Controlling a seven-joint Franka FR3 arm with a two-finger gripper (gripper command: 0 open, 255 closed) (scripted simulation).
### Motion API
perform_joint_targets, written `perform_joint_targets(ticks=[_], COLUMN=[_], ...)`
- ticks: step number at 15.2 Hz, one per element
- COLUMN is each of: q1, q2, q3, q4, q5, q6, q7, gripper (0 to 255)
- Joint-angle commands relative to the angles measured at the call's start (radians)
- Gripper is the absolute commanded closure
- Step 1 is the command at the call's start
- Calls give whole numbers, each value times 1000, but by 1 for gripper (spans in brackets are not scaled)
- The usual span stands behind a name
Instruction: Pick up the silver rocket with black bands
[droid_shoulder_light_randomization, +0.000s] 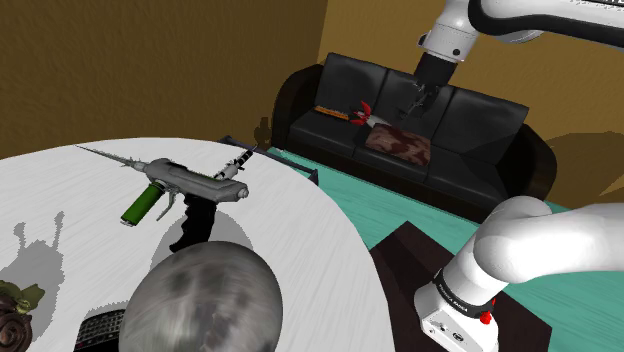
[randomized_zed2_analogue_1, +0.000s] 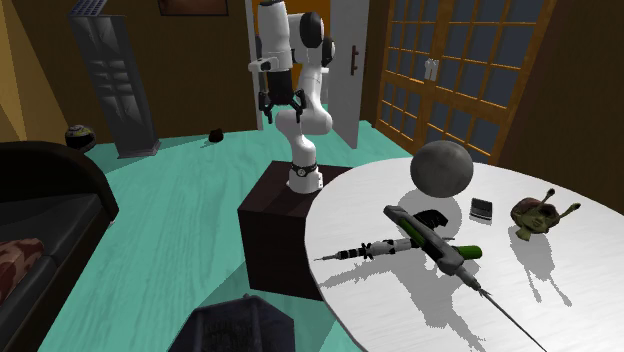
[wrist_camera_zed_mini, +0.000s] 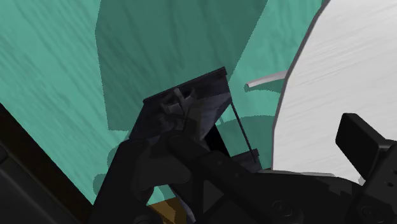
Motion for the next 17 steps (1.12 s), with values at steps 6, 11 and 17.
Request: perform_joint_targets(ticks=[6, 11, 17], q1=[9, 9, -8], q2=[98, 235, 441], q3=[120, 233, 360], q4=[0, 42, 146], q5=[51, 76, 51], q6=[106, 207, 309], q7=[161, 323, 527], gripper=[0, 0, 0])
